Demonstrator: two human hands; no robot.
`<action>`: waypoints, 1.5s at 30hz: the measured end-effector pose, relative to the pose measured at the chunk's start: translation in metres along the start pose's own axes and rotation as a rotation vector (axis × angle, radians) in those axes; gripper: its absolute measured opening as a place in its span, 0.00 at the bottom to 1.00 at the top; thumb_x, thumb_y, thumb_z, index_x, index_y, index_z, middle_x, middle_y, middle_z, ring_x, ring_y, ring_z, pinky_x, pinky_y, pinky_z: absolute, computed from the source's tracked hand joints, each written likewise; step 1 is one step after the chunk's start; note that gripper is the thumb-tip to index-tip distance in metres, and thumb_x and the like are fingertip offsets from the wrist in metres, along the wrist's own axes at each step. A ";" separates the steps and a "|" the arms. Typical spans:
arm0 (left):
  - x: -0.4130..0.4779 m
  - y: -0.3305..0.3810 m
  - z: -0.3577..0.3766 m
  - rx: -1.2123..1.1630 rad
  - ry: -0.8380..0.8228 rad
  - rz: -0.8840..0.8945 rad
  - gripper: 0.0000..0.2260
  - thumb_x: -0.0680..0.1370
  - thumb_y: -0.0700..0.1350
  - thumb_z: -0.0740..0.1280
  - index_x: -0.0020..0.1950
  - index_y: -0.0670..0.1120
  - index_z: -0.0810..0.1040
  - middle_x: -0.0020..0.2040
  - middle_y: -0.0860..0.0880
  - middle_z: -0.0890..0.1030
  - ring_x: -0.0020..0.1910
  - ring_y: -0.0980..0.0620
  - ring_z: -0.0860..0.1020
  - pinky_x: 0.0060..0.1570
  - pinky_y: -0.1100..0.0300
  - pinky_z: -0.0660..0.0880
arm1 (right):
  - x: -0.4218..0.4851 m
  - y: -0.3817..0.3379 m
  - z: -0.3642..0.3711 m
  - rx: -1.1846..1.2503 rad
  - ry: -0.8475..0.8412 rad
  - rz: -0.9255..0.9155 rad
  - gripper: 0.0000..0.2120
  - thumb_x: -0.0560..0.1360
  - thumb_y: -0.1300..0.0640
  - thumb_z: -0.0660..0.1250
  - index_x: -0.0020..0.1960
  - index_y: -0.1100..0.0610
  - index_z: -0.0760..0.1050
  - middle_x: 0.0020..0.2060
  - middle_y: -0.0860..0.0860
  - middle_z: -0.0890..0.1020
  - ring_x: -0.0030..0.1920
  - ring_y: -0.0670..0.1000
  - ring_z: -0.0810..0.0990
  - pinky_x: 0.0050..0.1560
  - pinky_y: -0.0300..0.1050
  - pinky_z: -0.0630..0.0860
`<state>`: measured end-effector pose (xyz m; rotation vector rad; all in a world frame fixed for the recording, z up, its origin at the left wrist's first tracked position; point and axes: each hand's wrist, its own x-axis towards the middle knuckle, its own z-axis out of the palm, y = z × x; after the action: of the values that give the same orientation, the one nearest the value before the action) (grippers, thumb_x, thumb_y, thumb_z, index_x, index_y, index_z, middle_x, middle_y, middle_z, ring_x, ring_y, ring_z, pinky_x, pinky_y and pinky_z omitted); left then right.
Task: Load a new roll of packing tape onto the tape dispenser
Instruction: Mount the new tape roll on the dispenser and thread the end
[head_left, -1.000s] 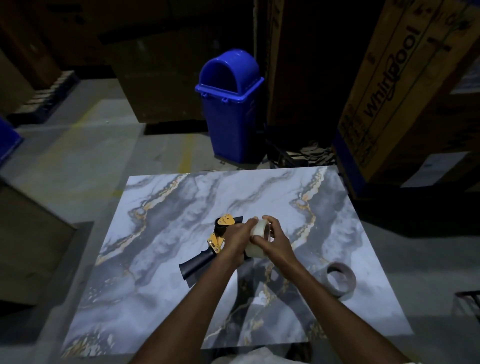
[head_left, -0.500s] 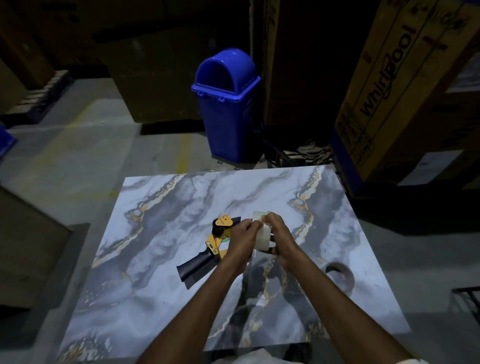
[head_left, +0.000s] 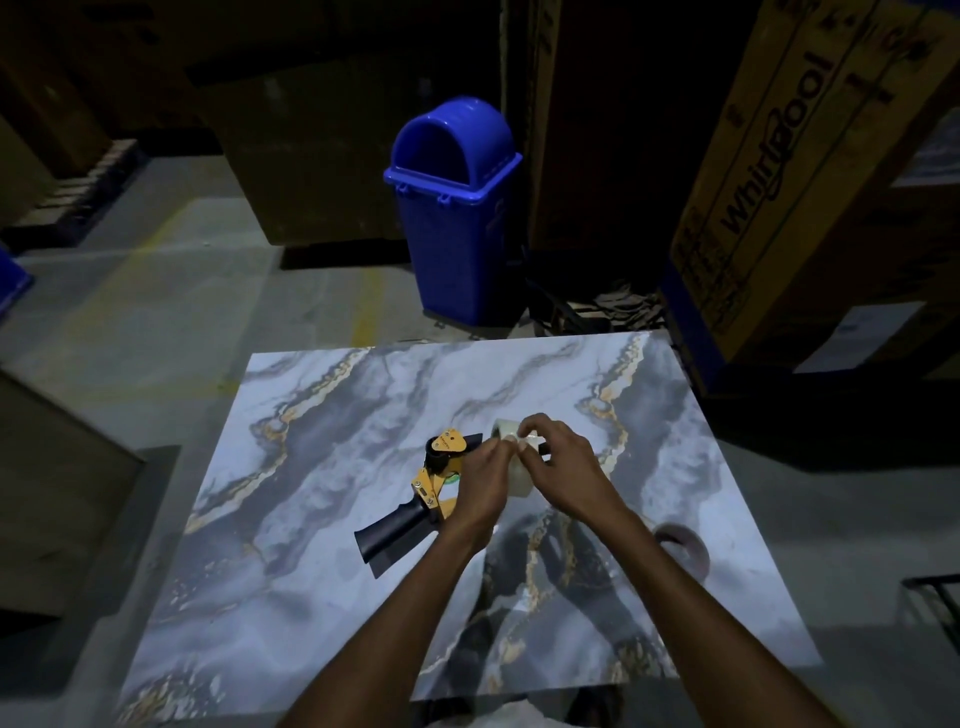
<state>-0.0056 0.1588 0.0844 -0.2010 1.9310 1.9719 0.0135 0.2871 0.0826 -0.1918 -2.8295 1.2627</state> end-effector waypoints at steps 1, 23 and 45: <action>0.000 -0.001 0.000 0.012 0.003 0.008 0.11 0.84 0.45 0.62 0.45 0.43 0.79 0.40 0.46 0.77 0.39 0.52 0.74 0.35 0.59 0.70 | 0.000 -0.001 0.001 -0.040 0.003 -0.013 0.02 0.83 0.50 0.62 0.55 0.46 0.72 0.55 0.50 0.79 0.51 0.51 0.81 0.49 0.49 0.80; 0.014 -0.002 -0.015 -0.068 0.004 -0.103 0.22 0.84 0.60 0.58 0.52 0.44 0.81 0.44 0.43 0.83 0.41 0.47 0.81 0.39 0.53 0.73 | -0.017 -0.008 0.007 -0.017 0.138 -0.210 0.08 0.77 0.61 0.73 0.54 0.56 0.76 0.47 0.48 0.79 0.41 0.49 0.77 0.41 0.45 0.77; 0.004 -0.014 -0.025 -0.161 -0.019 -0.103 0.14 0.83 0.55 0.62 0.47 0.46 0.77 0.38 0.46 0.79 0.33 0.50 0.77 0.27 0.61 0.69 | -0.033 0.013 0.027 -0.054 0.037 -0.292 0.22 0.74 0.64 0.75 0.66 0.54 0.76 0.56 0.53 0.82 0.49 0.53 0.84 0.50 0.49 0.81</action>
<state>-0.0084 0.1352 0.0686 -0.3165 1.7154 2.0534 0.0454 0.2714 0.0553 0.1890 -2.7333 1.1096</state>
